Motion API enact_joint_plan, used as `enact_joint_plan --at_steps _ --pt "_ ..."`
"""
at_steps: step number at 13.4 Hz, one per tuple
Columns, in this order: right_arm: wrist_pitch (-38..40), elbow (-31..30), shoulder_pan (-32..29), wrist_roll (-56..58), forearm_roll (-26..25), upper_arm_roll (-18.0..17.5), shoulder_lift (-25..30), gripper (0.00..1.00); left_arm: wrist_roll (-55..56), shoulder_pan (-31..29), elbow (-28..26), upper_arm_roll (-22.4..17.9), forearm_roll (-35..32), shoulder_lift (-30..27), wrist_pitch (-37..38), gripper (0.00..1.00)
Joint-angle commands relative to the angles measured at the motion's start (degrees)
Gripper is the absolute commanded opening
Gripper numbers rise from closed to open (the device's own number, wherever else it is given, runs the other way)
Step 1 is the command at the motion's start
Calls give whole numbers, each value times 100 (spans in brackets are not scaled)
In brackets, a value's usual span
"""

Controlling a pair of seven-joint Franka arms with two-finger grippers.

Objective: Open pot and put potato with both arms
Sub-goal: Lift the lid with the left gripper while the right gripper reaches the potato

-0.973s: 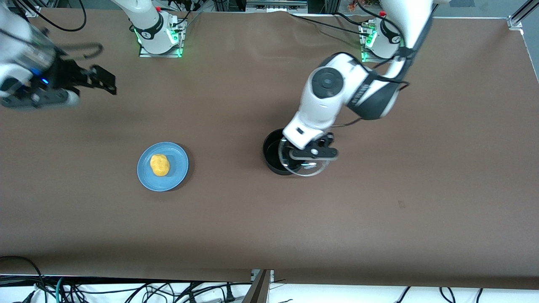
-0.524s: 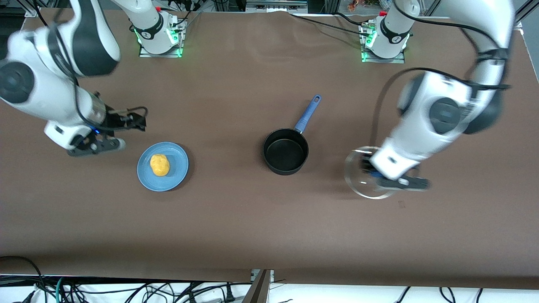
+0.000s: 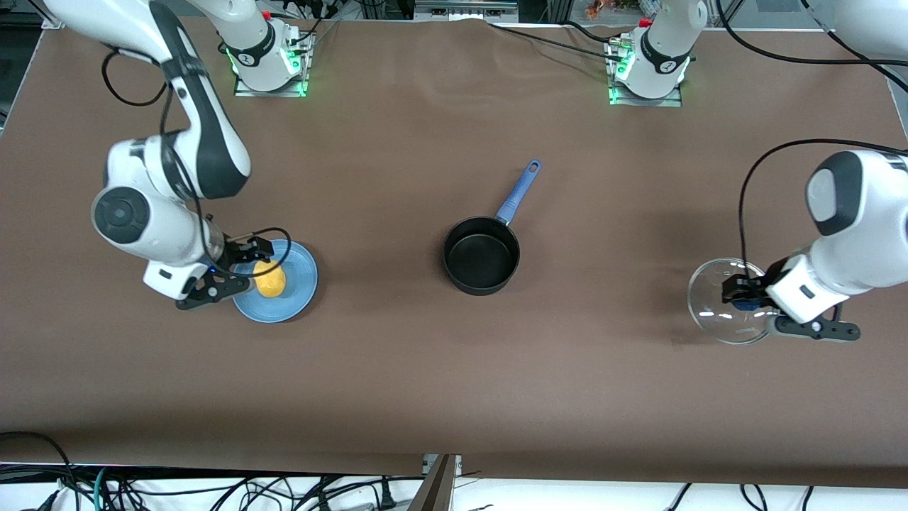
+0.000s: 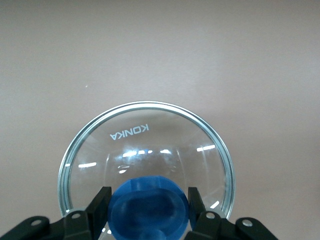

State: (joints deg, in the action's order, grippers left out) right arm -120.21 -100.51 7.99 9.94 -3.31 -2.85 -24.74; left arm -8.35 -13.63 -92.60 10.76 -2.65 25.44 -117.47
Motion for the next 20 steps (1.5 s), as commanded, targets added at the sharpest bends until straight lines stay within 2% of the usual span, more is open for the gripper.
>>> enact_joint_plan --at_steps 1,2,5,10,16,18,20 --pt "-327 -30 0 437 -126 4 -214 100 -789 0 -722 -407 509 -188 -609 37" --pt "-424 -47 -17 543 -126 13 -276 100 -921 0 -916 -548 659 -206 -758 37" --pt "-477 -56 -52 623 -126 13 -513 100 -993 -9 -1627 -637 679 -294 -1461 37" --pt "-1101 -487 -52 641 -108 13 -628 100 -1010 -9 -2270 -734 652 -259 -2322 37" --pt "-1171 -505 -61 659 -82 13 -751 98 -1028 -17 -2280 -742 670 13 -2394 41" --pt "-1207 -505 -61 659 -82 13 -804 98 -1028 -17 -2236 -742 687 136 -2403 47" --pt "-1233 -496 -61 659 -82 13 -830 79 -1028 -26 -2210 -742 687 224 -2403 50"
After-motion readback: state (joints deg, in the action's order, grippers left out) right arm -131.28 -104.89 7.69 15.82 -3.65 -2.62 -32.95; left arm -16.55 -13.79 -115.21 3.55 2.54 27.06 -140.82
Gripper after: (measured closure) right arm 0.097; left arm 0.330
